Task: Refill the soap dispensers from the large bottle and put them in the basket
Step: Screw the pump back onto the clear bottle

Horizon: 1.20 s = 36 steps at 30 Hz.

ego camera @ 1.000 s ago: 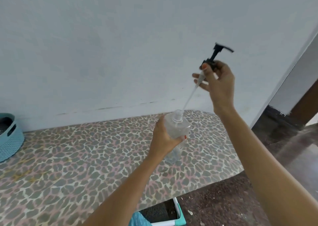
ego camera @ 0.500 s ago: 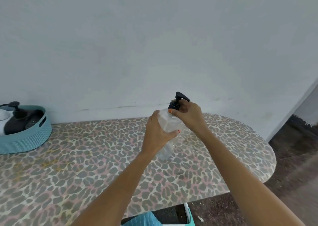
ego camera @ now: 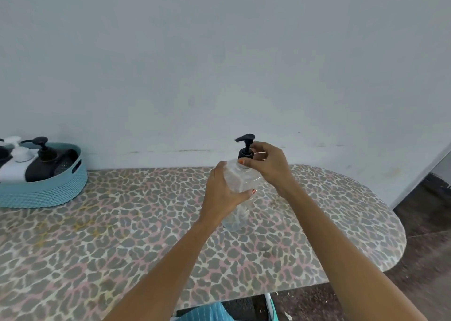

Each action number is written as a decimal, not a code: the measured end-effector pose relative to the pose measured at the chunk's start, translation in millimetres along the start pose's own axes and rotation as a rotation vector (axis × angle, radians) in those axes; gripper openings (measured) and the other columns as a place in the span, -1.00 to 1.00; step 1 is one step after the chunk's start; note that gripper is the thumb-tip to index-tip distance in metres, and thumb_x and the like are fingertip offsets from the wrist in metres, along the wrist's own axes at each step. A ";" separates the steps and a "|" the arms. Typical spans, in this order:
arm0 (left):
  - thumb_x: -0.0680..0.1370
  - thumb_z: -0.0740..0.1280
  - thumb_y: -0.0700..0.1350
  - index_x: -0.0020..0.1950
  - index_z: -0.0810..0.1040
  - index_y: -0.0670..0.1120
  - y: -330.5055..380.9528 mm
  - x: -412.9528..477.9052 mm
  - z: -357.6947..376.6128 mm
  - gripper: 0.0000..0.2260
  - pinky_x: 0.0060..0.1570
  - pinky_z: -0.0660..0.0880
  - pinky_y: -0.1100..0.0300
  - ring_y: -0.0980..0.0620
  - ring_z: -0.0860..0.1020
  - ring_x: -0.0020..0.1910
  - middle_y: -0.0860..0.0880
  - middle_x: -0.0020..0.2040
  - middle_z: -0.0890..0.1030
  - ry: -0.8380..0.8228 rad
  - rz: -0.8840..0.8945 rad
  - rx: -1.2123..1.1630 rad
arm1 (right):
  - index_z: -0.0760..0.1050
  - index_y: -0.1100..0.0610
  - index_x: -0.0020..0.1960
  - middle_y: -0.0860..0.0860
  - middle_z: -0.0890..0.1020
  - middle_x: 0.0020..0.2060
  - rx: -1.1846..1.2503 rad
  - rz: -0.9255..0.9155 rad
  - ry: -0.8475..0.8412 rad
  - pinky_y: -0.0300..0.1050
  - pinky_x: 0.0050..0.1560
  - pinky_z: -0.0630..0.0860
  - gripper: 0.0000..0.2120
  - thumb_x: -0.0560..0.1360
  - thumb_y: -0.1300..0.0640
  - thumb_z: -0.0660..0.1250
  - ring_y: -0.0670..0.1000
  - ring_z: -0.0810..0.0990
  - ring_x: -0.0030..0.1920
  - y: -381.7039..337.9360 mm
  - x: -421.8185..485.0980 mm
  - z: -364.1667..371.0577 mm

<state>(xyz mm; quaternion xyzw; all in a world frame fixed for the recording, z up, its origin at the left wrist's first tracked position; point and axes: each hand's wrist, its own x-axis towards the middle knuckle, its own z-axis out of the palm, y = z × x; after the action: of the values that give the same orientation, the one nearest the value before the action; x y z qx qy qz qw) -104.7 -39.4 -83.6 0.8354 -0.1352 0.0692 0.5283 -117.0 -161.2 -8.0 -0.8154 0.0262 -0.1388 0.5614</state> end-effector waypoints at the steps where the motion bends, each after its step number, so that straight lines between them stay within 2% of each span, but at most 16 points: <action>1: 0.26 0.53 0.06 0.35 0.25 -0.08 1.0 -0.7 0.5 -0.23 0.14 0.35 0.25 0.02 0.37 0.25 -0.03 0.27 0.39 -0.003 -0.001 0.002 | 0.45 0.07 0.03 0.01 0.53 -0.17 -0.039 -0.004 -0.011 -0.24 -0.06 0.46 -0.70 0.36 0.19 0.47 -0.06 0.50 -0.17 -0.9 0.1 1.7; 3: 0.27 0.53 0.04 0.38 0.22 -0.08 2.3 -1.0 0.2 -0.21 0.12 0.31 0.28 0.03 0.35 0.27 -0.03 0.29 0.36 0.000 -0.003 -0.002 | 0.41 0.06 0.09 0.00 0.51 -0.07 -0.010 -0.013 -0.126 -0.42 -0.13 0.45 -0.71 0.43 0.16 0.41 -0.10 0.49 -0.08 -1.1 -0.4 2.1; 5: 0.27 0.53 0.05 0.36 0.24 -0.07 1.5 0.7 -2.2 -0.23 0.12 0.35 0.24 0.02 0.37 0.25 -0.04 0.27 0.37 0.012 -0.003 -0.010 | 0.42 0.10 0.18 -0.03 0.53 0.02 0.101 -0.013 -0.261 -0.50 -0.10 0.45 -0.73 0.50 0.25 0.31 -0.19 0.51 0.02 -0.6 -0.1 -3.2; 8: 0.24 0.54 0.09 0.34 0.27 -0.06 -2.9 2.3 -2.5 -0.23 0.14 0.43 0.15 0.00 0.40 0.22 -0.05 0.24 0.40 0.002 0.002 0.008 | 0.46 0.17 0.20 0.00 0.58 0.01 0.110 0.002 -0.219 -0.37 -0.01 0.51 -0.64 0.43 0.37 0.34 -0.14 0.58 -0.03 1.5 4.2 -7.4; 11: 0.24 0.53 0.09 0.35 0.25 -0.06 -2.1 0.4 -1.6 -0.21 0.14 0.43 0.17 0.01 0.39 0.23 -0.04 0.26 0.39 -0.013 0.002 0.014 | 0.43 0.09 0.15 -0.01 0.54 -0.04 -0.065 0.028 -0.100 -0.26 -0.08 0.45 -0.58 0.35 0.20 0.48 -0.05 0.53 -0.09 1.8 5.3 -2.2; 13: 0.26 0.53 0.06 0.38 0.22 -0.07 -1.6 1.0 -2.1 -0.20 0.14 0.38 0.21 0.01 0.37 0.26 -0.04 0.30 0.36 -0.013 -0.006 -0.007 | 0.36 0.05 0.21 -0.04 0.51 0.06 -0.006 0.028 -0.204 -0.28 0.00 0.44 -0.57 0.40 0.18 0.43 -0.05 0.50 0.07 3.5 5.3 -1.6; 15: 0.28 0.53 0.05 0.41 0.19 -0.07 -1.3 2.2 -3.9 -0.18 0.15 0.34 0.23 0.02 0.34 0.29 -0.04 0.32 0.33 -0.012 -0.018 -0.030 | 0.33 0.09 0.29 -0.04 0.52 0.14 0.145 0.040 -0.294 -0.27 0.10 0.48 -0.56 0.47 0.28 0.34 -0.06 0.49 0.18 4.5 5.9 -4.7; 18: 0.25 0.53 0.08 0.37 0.24 -0.06 -4.0 3.4 -4.1 -0.21 0.17 0.41 0.15 0.01 0.37 0.26 -0.04 0.28 0.37 -0.016 -0.001 -0.015 | 0.39 0.20 0.28 0.05 0.59 0.06 0.137 0.044 -0.203 -0.14 0.16 0.50 -0.53 0.40 0.36 0.38 -0.02 0.59 0.04 4.8 9.3 -5.7; 21: 0.24 0.53 0.09 0.34 0.26 -0.07 -4.5 3.7 -2.6 -0.22 0.18 0.44 0.10 0.01 0.39 0.23 -0.04 0.26 0.39 -0.024 0.006 0.009 | 0.42 0.11 0.20 -0.06 0.55 -0.10 -0.027 0.032 -0.148 -0.25 -0.03 0.45 -0.54 0.35 0.21 0.48 -0.13 0.56 -0.11 2.0 9.8 -0.6; 23: 0.25 0.53 0.08 0.35 0.25 -0.07 -4.5 4.9 -2.8 -0.22 0.17 0.43 0.12 0.02 0.38 0.23 -0.04 0.26 0.39 -0.020 -0.001 -0.004 | 0.37 0.03 0.21 -0.07 0.52 0.02 -0.008 0.035 -0.231 -0.28 0.05 0.44 -0.56 0.40 0.18 0.44 -0.13 0.51 0.04 2.5 8.7 1.1; 25: 0.25 0.54 0.06 0.36 0.24 -0.07 -4.3 6.2 -4.2 -0.22 0.17 0.41 0.15 0.03 0.37 0.24 -0.02 0.27 0.37 -0.013 -0.013 -0.032 | 0.31 0.03 0.28 -0.05 0.51 0.14 0.144 0.033 -0.297 -0.27 0.12 0.48 -0.55 0.46 0.29 0.34 -0.10 0.48 0.17 3.1 8.6 -2.3; 26: 0.25 0.54 0.06 0.36 0.25 -0.07 -5.2 6.9 -4.6 -0.22 0.17 0.40 0.16 0.03 0.37 0.24 -0.03 0.27 0.37 -0.011 -0.011 -0.038 | 0.30 0.07 0.30 -0.02 0.53 0.13 0.208 0.029 -0.302 -0.27 0.12 0.49 -0.53 0.46 0.36 0.31 -0.08 0.51 0.15 2.9 9.2 -4.9; 28: 0.24 0.54 0.07 0.35 0.26 -0.07 -7.0 7.4 -4.3 -0.22 0.15 0.40 0.18 0.02 0.38 0.23 -0.04 0.27 0.38 -0.018 -0.004 -0.028 | 0.38 0.10 0.24 -0.01 0.59 0.01 0.187 0.026 -0.226 -0.21 0.11 0.51 -0.53 0.41 0.42 0.35 -0.09 0.58 0.01 2.5 12.1 -6.3; 30: 0.25 0.53 0.07 0.34 0.27 -0.07 -7.7 7.6 -3.6 -0.23 0.12 0.39 0.20 0.02 0.39 0.22 -0.05 0.26 0.40 -0.015 -0.001 -0.019 | 0.45 0.09 0.11 -0.09 0.56 -0.17 0.043 0.022 -0.103 -0.20 -0.01 0.49 -0.59 0.33 0.33 0.46 -0.13 0.57 -0.18 1.5 14.2 -2.1; 32: 0.25 0.53 0.07 0.34 0.26 -0.07 -8.3 8.9 -3.7 -0.23 0.12 0.40 0.20 0.01 0.39 0.22 -0.05 0.25 0.39 -0.002 -0.010 -0.023 | 0.47 0.13 0.12 -0.09 0.49 -0.23 -0.067 0.010 -0.074 -0.27 -0.12 0.42 -0.58 0.31 0.24 0.50 -0.08 0.51 -0.20 1.4 14.6 2.9; 36: 0.24 0.53 0.08 0.34 0.27 -0.07 -9.4 10.8 -5.2 -0.23 0.14 0.41 0.17 0.01 0.39 0.22 -0.04 0.24 0.40 -0.018 -0.006 -0.019 | 0.36 0.17 0.29 -0.02 0.54 0.08 0.115 0.032 -0.290 -0.31 0.05 0.49 -0.53 0.43 0.39 0.34 -0.07 0.52 0.10 2.9 14.1 -2.6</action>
<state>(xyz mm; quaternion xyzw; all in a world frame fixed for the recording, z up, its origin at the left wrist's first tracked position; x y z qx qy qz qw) -91.4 -32.5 -86.6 0.8314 -0.1381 0.0589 0.5351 -103.8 -167.4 -7.0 -0.7929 -0.0503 -0.0117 0.6072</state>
